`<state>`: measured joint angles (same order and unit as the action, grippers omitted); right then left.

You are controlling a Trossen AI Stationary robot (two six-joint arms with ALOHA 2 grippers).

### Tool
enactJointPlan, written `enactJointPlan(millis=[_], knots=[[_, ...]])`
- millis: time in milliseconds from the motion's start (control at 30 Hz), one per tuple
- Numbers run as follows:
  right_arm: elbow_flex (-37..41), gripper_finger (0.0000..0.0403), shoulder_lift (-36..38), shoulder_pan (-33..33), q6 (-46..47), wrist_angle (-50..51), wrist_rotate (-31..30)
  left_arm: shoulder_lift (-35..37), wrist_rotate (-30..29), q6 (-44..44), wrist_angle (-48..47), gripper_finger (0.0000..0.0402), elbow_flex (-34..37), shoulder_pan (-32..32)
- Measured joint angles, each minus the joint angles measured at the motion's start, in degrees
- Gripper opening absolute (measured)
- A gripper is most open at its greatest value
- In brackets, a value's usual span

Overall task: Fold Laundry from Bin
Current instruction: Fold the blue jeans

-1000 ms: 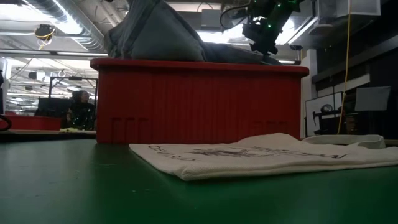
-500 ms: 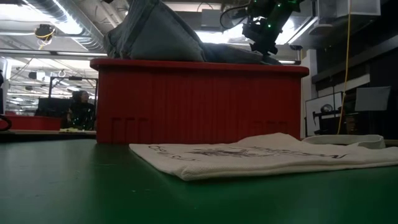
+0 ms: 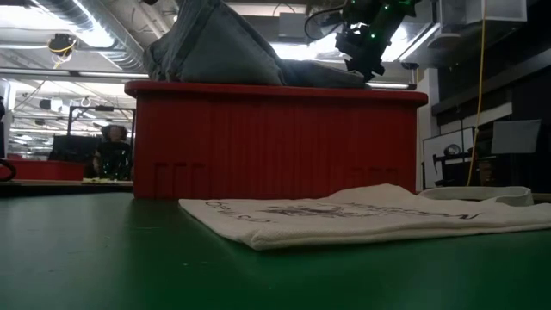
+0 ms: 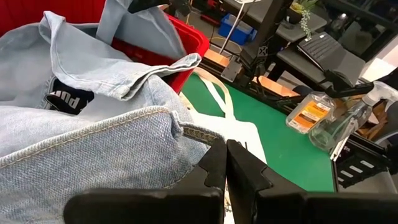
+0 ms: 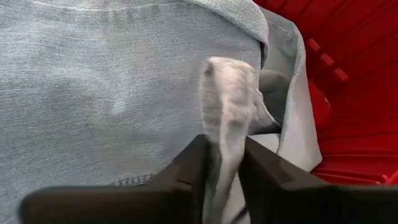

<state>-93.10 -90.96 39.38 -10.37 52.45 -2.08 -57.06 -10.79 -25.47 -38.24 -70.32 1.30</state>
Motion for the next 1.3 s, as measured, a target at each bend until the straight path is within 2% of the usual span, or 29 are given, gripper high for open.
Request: enactJointPlan(millis=[200, 300, 400, 533, 767, 867, 1167, 1300], knots=[[-1.0, 0.0149, 0.0, 0.0, -0.6, 0.3, -2.6, 0.0, 0.0, 0.0, -1.5, 0.0, 0.0, 0.0], [-3.7, 0.0159, 0.0, 0.0, -0.9, 0.3, -5.3, 0.0, 0.0, -0.1, -2.5, 0.0, 0.0, 0.0], [-7.3, 0.0163, 0.0, 0.0, -1.0, 0.4, -5.2, 0.0, 0.0, -0.1, -3.0, 0.0, 0.0, 0.0], [-11.6, 0.0163, 0.1, 0.0, 1.8, 2.6, 1.9, -0.1, 0.0, -0.1, -3.0, 0.0, 0.0, 0.0], [-12.7, 0.0163, 0.1, -0.4, 8.9, 7.4, 22.1, -1.3, 0.0, 0.1, -3.3, 0.0, 0.0, 0.0], [-11.0, 0.0163, 0.1, -2.7, 9.0, 8.2, 25.7, -2.3, 0.0, 0.1, -3.3, 0.0, 0.0, 0.0], [-6.6, 0.0163, -0.2, -14.5, 8.8, 6.5, 24.9, -3.8, 0.0, 0.1, -3.4, 0.0, 0.1, 0.0], [-5.7, 0.0163, -0.3, -19.6, 8.1, 4.3, 19.2, -3.8, 0.0, 0.1, -3.4, 0.0, 0.1, 0.0]])
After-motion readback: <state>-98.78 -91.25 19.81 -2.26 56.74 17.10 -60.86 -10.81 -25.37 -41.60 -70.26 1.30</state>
